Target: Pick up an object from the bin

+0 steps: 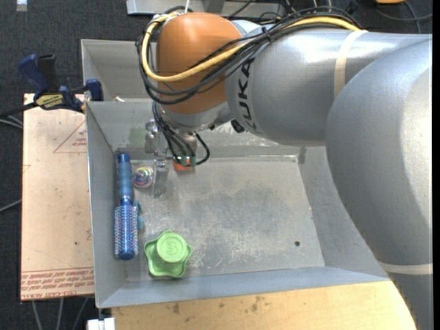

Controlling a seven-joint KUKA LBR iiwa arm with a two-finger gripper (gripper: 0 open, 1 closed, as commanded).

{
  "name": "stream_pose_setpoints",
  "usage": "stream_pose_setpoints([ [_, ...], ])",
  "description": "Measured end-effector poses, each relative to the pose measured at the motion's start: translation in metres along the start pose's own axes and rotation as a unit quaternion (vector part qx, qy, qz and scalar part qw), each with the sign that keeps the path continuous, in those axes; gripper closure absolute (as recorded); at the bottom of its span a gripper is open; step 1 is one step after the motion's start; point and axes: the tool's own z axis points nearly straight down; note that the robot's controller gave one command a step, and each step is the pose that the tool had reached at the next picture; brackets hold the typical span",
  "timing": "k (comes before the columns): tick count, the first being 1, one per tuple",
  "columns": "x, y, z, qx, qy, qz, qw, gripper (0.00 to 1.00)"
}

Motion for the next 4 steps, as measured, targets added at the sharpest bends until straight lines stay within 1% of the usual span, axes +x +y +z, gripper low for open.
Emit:
stream_pose_setpoints([
  [1,-0.022,-0.056,0.056,0.001,-0.0017,0.008,1.0000,0.00],
  [2,-0.039,-0.118,0.128,-0.002,-0.0056,0.063,0.9980,0.00],
  [3,-0.040,-0.116,0.125,-0.002,-0.0080,0.061,0.9981,1.00],
  [4,-0.015,-0.071,-0.078,0.001,-0.0079,-0.270,0.9628,1.00],
])
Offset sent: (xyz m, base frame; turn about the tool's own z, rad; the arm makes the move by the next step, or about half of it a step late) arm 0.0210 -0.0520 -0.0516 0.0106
